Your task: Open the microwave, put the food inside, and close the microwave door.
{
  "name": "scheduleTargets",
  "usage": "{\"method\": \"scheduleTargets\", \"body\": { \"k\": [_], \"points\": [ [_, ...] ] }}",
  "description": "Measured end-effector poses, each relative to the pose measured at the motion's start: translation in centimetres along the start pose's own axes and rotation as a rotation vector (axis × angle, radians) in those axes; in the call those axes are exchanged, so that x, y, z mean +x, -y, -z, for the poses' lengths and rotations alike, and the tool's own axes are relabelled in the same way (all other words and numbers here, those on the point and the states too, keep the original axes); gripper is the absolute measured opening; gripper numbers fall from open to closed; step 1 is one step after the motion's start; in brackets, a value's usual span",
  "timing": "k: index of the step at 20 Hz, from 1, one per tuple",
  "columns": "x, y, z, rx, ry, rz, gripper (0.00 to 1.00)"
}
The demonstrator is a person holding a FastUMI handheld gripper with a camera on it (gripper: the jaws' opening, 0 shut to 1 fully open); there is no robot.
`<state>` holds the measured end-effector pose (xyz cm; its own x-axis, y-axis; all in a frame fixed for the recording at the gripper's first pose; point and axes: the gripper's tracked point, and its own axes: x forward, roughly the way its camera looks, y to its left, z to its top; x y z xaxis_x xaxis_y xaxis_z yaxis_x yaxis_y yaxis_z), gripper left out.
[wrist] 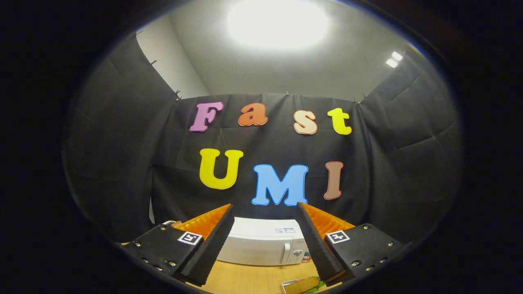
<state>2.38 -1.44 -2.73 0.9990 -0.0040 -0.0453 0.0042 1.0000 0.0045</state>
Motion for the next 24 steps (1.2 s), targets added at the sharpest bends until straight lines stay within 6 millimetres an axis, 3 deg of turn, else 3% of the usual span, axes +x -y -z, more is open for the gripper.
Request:
{"method": "scheduleTargets", "body": {
  "k": [4,10,24],
  "points": [
    [1.3,0.9,1.3,0.002,-0.010,0.013,0.95],
    [4.3,2.8,5.5,0.013,-0.048,0.032,0.95],
    [16.5,7.1,24.5,0.074,-0.194,0.029,0.95]
  ]
}}
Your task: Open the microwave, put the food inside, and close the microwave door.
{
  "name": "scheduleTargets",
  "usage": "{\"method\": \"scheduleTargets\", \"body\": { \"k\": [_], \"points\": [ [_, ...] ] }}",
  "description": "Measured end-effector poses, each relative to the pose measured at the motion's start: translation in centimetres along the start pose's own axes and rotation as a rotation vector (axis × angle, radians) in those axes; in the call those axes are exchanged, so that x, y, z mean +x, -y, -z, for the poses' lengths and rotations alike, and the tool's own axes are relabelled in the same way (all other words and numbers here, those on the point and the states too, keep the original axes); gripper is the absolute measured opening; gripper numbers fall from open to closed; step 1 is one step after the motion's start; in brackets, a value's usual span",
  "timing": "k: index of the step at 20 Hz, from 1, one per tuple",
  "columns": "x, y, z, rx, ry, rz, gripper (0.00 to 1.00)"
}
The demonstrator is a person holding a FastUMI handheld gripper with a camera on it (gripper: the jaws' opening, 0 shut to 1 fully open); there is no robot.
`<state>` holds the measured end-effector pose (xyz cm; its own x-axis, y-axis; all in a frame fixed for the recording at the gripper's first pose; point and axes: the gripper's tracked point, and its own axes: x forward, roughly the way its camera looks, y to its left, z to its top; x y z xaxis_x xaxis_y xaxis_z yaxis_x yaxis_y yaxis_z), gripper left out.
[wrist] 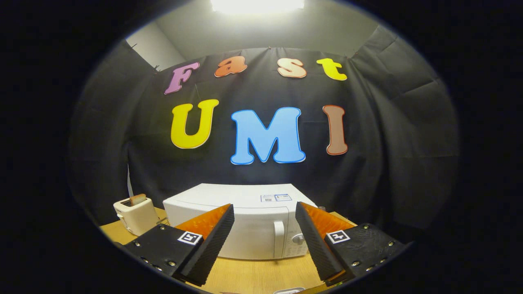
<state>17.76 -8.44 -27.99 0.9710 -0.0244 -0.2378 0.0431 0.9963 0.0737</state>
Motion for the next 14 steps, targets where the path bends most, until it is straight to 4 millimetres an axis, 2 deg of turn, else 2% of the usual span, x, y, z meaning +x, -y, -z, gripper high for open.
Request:
{"method": "scheduleTargets", "body": {
  "k": [3,7,11,13,14],
  "points": [
    [3.2,1.2,3.9,0.007,-0.054,0.018,0.95],
    [6.4,2.9,7.6,-0.021,-0.093,0.072,0.95],
    [8.8,3.3,10.6,-0.027,-0.121,0.089,0.92],
    [9.9,3.3,11.4,-0.037,-0.115,0.093,0.90],
    [10.3,3.1,11.8,-0.034,-0.119,0.093,0.82]
  ]
}}
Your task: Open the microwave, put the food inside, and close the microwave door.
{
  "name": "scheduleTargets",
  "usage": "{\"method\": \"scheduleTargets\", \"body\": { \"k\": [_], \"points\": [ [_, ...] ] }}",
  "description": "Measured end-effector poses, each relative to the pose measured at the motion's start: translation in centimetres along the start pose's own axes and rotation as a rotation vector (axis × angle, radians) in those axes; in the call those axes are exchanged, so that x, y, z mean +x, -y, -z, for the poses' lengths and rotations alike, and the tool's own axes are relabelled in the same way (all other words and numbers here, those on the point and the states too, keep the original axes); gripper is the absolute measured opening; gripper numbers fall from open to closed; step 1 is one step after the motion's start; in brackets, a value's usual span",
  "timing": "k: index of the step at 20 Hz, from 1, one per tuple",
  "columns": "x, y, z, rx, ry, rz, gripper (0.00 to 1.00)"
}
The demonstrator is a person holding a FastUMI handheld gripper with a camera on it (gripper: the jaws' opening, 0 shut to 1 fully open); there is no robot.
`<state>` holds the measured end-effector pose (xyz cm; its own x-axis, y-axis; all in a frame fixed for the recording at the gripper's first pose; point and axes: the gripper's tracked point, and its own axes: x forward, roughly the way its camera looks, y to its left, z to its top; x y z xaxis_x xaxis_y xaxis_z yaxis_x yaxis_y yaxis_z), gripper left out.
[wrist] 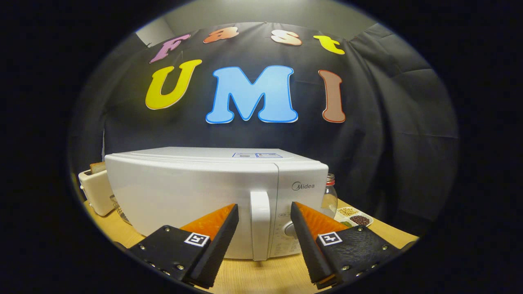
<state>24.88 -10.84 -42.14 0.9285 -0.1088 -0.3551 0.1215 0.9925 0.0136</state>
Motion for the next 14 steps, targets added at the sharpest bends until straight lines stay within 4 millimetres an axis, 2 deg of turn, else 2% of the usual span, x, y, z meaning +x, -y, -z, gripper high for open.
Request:
{"method": "scheduleTargets", "body": {
  "k": [1,3,4,6,7,9,11,12,14],
  "points": [
    [0.3,-0.2,0.4,0.003,-0.004,-0.004,0.81],
    [0.5,-1.2,0.5,0.011,-0.001,-0.029,0.71],
    [0.6,-1.2,0.4,-0.002,-0.001,-0.017,0.58],
    [0.8,-0.1,0.5,-0.031,-0.006,0.033,0.47],
    [0.9,-0.3,0.4,-0.010,-0.011,0.026,0.33],
    [0.8,-0.2,0.3,0.032,-0.043,0.002,0.23],
    [0.5,-0.4,0.7,0.066,-0.072,-0.035,0.22],
    [0.3,-0.5,0.5,0.081,-0.081,-0.050,0.13],
    [0.0,-0.5,0.5,0.088,-0.083,-0.063,0.13]
  ]
}}
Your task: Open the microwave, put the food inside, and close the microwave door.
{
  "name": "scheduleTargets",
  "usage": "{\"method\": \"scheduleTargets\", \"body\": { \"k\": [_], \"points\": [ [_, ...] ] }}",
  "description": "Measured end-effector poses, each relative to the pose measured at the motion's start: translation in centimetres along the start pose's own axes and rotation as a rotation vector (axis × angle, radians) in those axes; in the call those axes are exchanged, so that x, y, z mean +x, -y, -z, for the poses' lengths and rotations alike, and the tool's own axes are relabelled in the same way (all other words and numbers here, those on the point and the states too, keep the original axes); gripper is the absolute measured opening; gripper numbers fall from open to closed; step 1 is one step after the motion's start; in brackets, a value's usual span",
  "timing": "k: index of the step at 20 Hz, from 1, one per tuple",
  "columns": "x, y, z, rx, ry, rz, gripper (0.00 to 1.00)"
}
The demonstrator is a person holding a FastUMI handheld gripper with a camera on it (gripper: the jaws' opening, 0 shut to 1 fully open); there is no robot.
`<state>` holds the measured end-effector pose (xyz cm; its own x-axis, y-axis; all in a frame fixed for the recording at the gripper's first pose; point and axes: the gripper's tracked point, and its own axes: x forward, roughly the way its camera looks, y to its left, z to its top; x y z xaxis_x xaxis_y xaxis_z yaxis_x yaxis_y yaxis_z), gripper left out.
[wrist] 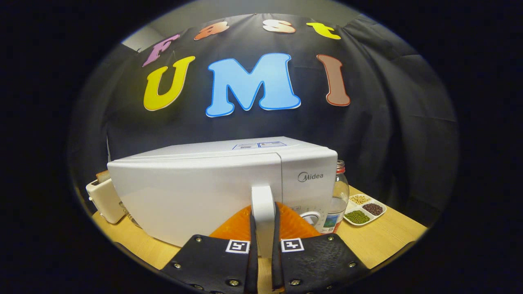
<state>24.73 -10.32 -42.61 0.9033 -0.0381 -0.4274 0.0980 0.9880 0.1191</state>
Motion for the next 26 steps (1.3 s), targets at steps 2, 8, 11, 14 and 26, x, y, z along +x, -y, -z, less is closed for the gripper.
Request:
{"method": "scheduleTargets", "body": {
  "k": [2,8,11,14,26],
  "points": [
    [-0.2,0.0,0.2,0.011,-0.003,-0.015,0.13],
    [-6.5,-1.1,1.2,-0.052,-0.001,-0.024,0.13],
    [-10.0,-2.5,1.9,-0.058,0.007,-0.060,0.13],
    [-13.0,-4.0,2.4,-0.045,-0.001,-0.112,0.13],
    [-23.9,-15.4,5.3,0.056,-0.043,-0.383,0.13]
  ]
}}
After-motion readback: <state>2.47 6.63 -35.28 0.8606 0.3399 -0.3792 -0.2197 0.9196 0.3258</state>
